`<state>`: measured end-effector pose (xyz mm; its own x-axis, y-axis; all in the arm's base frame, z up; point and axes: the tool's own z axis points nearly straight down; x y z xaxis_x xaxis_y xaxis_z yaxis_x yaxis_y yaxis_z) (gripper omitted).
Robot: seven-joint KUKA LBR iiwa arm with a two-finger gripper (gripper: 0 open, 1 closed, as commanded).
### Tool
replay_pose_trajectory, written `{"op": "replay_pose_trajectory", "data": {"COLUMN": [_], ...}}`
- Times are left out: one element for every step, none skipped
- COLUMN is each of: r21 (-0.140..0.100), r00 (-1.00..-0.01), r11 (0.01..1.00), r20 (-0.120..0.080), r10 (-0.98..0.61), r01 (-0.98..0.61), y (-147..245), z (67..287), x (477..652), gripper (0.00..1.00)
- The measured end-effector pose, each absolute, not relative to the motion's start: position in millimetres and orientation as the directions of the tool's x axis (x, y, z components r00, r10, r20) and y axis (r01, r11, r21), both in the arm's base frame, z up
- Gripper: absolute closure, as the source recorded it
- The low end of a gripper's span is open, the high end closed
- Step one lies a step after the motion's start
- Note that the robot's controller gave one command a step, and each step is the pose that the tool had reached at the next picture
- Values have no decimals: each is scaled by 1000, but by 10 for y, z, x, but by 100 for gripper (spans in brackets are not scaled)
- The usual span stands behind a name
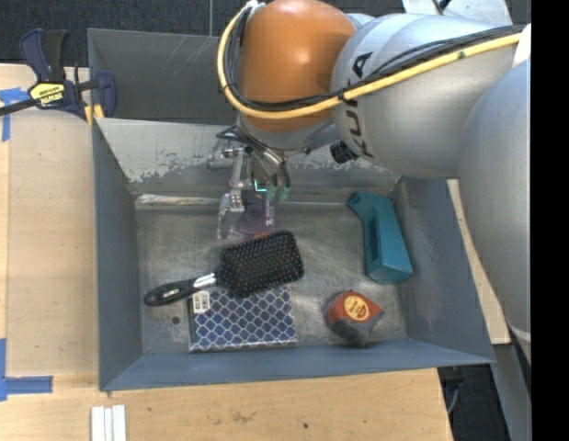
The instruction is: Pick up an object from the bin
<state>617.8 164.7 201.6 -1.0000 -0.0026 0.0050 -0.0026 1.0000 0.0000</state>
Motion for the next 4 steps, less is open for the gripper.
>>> {"op": "replay_pose_trajectory", "data": {"r21": [1, 1, 1, -4], "r00": [-1000, -997, -965, -922], "r11": [1000, 997, 965, 922], "r20": [-3, -8, -3, -12], "r10": [-1, -75, -264, -387], "r01": [-1, -75, -264, -387], "y": [1641, 1572, 1370, 1511], "z": [2064, 1641, 1226, 1117], "x": [6196, 6041, 5976, 5736], "gripper": [0, 0, 0, 0]}}
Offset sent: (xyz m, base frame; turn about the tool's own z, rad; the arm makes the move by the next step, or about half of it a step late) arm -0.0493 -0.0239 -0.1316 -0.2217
